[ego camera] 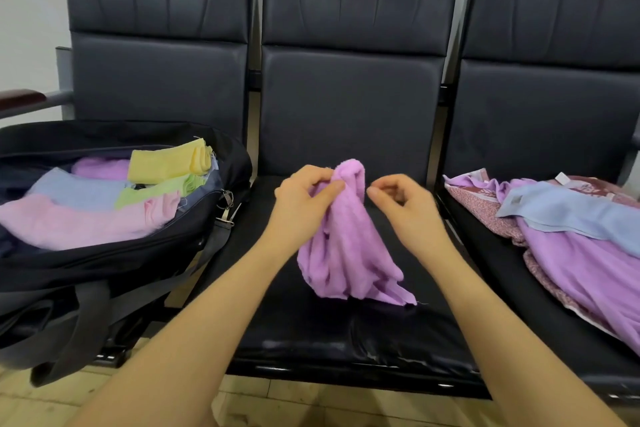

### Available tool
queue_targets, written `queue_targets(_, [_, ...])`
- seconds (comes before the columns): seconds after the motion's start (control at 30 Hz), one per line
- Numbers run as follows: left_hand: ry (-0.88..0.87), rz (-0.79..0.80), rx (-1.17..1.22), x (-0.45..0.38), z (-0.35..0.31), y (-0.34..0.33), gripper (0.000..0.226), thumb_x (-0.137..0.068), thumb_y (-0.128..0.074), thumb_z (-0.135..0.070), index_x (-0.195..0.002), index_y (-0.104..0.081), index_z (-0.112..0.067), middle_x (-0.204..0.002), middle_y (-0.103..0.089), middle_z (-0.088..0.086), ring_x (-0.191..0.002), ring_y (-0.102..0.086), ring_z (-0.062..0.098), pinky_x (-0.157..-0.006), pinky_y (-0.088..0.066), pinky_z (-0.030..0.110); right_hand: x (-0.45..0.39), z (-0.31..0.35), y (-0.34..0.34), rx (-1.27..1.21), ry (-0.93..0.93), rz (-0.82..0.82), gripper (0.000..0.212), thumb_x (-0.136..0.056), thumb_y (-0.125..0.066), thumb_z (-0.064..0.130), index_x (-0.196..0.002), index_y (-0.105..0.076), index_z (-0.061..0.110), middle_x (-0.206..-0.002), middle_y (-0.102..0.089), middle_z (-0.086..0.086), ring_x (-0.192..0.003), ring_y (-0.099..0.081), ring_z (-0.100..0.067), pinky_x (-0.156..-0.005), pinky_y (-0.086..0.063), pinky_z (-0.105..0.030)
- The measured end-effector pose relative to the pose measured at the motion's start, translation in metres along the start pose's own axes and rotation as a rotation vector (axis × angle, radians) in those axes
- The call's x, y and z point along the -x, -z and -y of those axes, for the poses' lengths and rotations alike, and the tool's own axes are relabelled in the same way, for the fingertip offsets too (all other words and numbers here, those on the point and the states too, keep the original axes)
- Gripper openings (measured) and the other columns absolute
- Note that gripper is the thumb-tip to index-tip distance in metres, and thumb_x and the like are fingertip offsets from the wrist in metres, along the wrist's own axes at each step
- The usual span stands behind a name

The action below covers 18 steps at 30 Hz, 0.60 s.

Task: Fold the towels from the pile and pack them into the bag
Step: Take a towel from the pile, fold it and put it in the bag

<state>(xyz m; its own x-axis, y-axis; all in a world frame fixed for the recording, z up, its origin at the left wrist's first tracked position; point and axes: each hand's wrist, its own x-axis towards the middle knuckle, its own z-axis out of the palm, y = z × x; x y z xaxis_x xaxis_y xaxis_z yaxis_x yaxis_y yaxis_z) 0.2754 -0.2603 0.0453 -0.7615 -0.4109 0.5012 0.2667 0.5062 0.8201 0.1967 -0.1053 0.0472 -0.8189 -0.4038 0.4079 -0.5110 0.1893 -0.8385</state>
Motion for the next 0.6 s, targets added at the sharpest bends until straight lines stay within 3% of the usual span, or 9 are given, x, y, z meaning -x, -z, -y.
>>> queue_targets(0.1, [0.037, -0.074, 0.068, -0.004, 0.006, 0.009, 0.013, -0.091, -0.062, -0.017, -0.099, -0.067, -0.025, -0.098, -0.067, -0.011, -0.09, -0.062, -0.001, -0.079, -0.049, 0.013, 0.004, -0.013, -0.012, 0.097, -0.128, 0.166, 0.017, -0.09, -0.061, 0.038, -0.104, -0.063, 0.029, -0.09, -0.07, 0.013, -0.091, -0.063, 0.0, -0.096, -0.047, -0.034])
queue_targets(0.17, [0.073, -0.113, 0.114, -0.006, 0.008, 0.014, 0.015, -0.091, -0.061, -0.016, -0.102, -0.068, -0.023, -0.097, -0.069, -0.01, -0.089, -0.064, -0.001, -0.077, -0.05, 0.012, 0.007, -0.016, -0.022, 0.092, -0.142, 0.225, 0.01, -0.091, -0.06, 0.039, -0.097, -0.065, 0.034, -0.084, -0.072, 0.012, -0.087, -0.066, -0.003, -0.099, -0.046, -0.04])
queue_targets(0.3, [0.102, -0.128, 0.052, -0.005, 0.016, 0.021, 0.015, -0.092, -0.059, -0.015, -0.098, -0.068, -0.025, -0.092, -0.067, -0.013, -0.083, -0.062, -0.006, -0.073, -0.048, 0.008, 0.01, -0.012, -0.029, 0.048, -0.107, 0.262, 0.013, -0.09, -0.061, 0.022, -0.083, -0.072, 0.024, -0.081, -0.071, 0.008, -0.083, -0.067, -0.013, -0.092, -0.052, -0.04])
queue_targets(0.43, [0.135, -0.138, 0.007, -0.003, 0.023, 0.029, 0.013, -0.092, -0.059, -0.013, -0.096, -0.068, -0.021, -0.087, -0.066, -0.014, -0.078, -0.061, -0.008, -0.069, -0.046, 0.005, 0.012, -0.008, -0.035, -0.017, -0.114, 0.231, 0.012, -0.093, -0.057, 0.026, -0.086, -0.066, 0.026, -0.082, -0.069, 0.008, -0.079, -0.066, -0.011, -0.08, -0.053, -0.031])
queue_targets(0.53, [0.165, -0.114, 0.019, -0.003, 0.023, 0.034, 0.013, -0.093, -0.058, -0.014, -0.1, -0.069, -0.019, -0.091, -0.068, -0.01, -0.085, -0.062, -0.002, -0.072, -0.048, 0.01, 0.014, -0.01, -0.045, 0.031, -0.074, 0.296, 0.008, -0.088, -0.063, 0.037, -0.085, -0.065, 0.03, -0.084, -0.069, 0.01, -0.081, -0.065, -0.006, -0.094, -0.047, -0.04])
queue_targets(0.6, [0.153, -0.116, -0.051, -0.002, 0.024, 0.037, 0.015, -0.093, -0.058, -0.015, -0.102, -0.069, -0.016, -0.092, -0.068, -0.007, -0.089, -0.063, 0.004, -0.079, -0.049, 0.018, 0.015, -0.01, -0.048, 0.034, -0.05, 0.275, 0.008, -0.089, -0.062, 0.031, -0.083, -0.062, 0.027, -0.081, -0.067, 0.005, -0.075, -0.062, -0.004, -0.094, -0.047, -0.043])
